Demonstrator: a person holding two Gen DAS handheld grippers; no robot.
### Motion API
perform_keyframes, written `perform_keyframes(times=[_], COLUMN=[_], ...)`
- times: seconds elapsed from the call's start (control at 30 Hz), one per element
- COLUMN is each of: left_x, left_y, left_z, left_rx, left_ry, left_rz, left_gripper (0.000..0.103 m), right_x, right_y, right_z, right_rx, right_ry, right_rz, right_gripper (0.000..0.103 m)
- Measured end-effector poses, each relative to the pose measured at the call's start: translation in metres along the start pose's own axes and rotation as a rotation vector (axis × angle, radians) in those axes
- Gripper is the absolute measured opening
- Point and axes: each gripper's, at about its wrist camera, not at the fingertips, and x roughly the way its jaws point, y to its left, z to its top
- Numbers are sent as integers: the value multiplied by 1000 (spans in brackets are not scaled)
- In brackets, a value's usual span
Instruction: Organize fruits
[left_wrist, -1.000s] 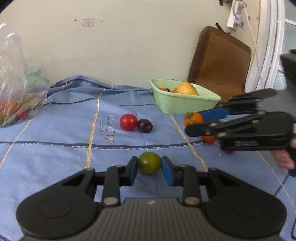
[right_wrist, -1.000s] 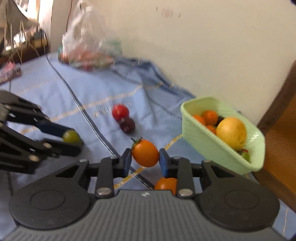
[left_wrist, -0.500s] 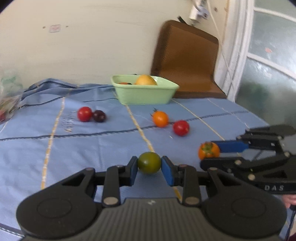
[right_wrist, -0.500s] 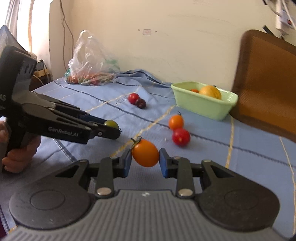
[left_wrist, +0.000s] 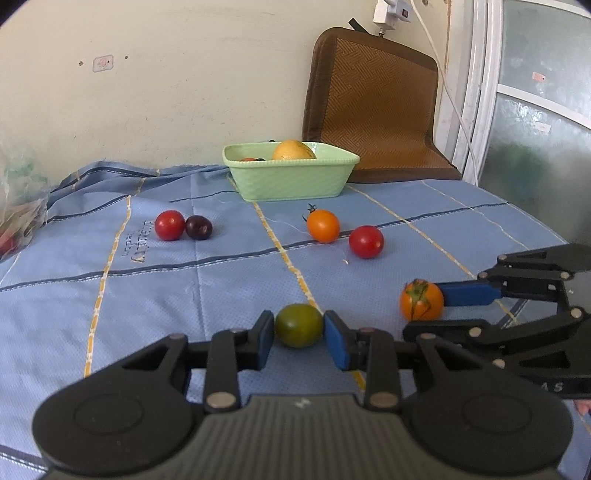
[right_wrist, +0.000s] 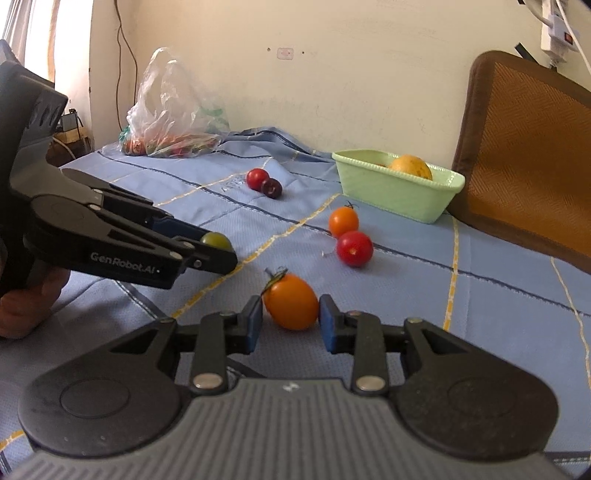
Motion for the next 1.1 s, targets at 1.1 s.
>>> perform_keyframes(times=[1.1], left_x=[0], left_y=[1], left_z=[-1], left_rx=[-28], left_ry=[1], left_rz=[75], left_gripper=[46], right_x=[0], right_y=[6], right_z=[-3], right_rx=[22], right_ry=[1], right_rz=[7], right_gripper=[41])
